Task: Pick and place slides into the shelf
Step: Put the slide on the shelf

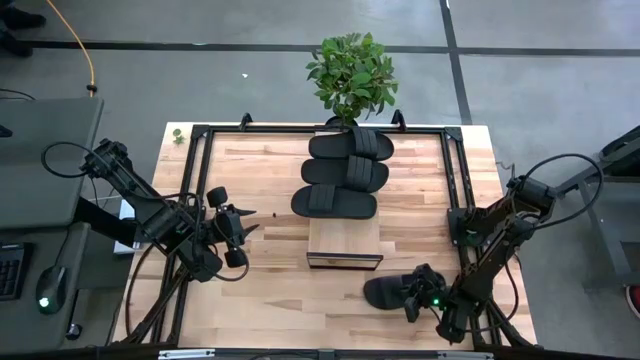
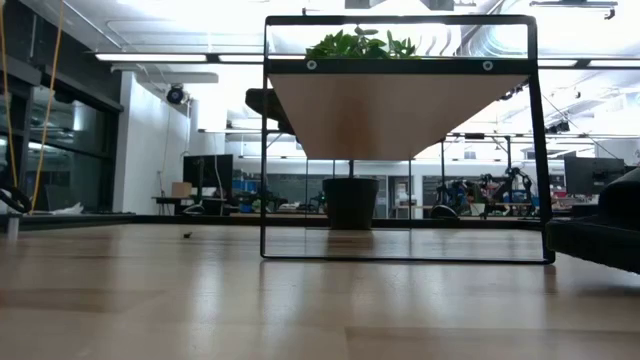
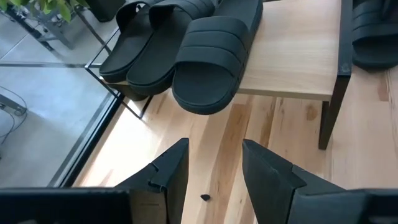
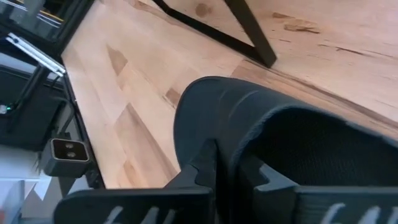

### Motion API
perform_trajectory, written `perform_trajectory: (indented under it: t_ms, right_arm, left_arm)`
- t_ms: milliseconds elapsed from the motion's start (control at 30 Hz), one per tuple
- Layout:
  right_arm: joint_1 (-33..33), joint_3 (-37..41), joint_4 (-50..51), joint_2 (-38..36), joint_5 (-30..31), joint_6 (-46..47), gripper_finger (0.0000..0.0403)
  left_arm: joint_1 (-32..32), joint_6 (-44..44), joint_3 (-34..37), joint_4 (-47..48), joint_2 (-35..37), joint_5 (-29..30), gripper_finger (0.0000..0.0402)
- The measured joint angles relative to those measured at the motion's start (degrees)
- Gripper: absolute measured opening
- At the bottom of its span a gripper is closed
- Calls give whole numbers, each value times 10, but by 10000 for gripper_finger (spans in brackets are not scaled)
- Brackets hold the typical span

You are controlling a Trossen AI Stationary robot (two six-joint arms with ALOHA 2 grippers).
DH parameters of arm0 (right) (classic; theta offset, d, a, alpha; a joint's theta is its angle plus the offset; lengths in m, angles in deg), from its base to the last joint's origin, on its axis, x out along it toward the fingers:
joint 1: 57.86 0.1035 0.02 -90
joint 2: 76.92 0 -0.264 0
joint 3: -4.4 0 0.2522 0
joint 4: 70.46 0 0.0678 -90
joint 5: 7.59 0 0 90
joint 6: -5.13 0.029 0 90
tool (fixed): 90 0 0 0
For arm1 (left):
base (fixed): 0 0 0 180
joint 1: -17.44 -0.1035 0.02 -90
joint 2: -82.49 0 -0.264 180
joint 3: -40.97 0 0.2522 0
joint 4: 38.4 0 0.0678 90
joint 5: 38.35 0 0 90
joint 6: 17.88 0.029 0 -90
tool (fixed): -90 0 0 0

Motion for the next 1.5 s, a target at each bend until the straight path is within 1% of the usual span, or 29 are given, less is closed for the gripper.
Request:
perform_trajectory:
  t_ms: [233, 333, 433, 767, 1033, 1233, 1300, 1367, 1500]
  right_arm:
    - [-1, 0, -54, -15, 24, -62, 2]
    - [-3, 0, -79, -29, 50, -100, 2]
    - [-8, -5, -99, -41, 54, -146, 2]
    - [-37, -80, -99, -55, 64, -302, 2]
    - [-68, -146, -99, -55, 47, -418, 2]
    - [-99, -210, -57, -55, 42, -502, 2]
    - [-112, -229, -35, -55, 41, -517, 2]
    - [-125, -242, -9, -62, 27, -523, 3]
    - [-157, -248, 20, -86, 10, -536, 5]
  left_arm:
    - [0, 1, 0, 0, 0, 0, 134]
    - [0, 1, 0, 0, 0, 0, 134]
    - [0, 1, 0, 0, 0, 0, 134]
    - [0, 1, 0, 0, 0, 0, 134]
    - [0, 2, 0, 1, 0, 0, 134]
    - [0, 2, 0, 1, 0, 0, 134]
    - [0, 2, 0, 1, 0, 0, 134]
    - [0, 2, 0, 1, 0, 1, 134]
    - [0, 2, 0, 1, 0, 1, 134]
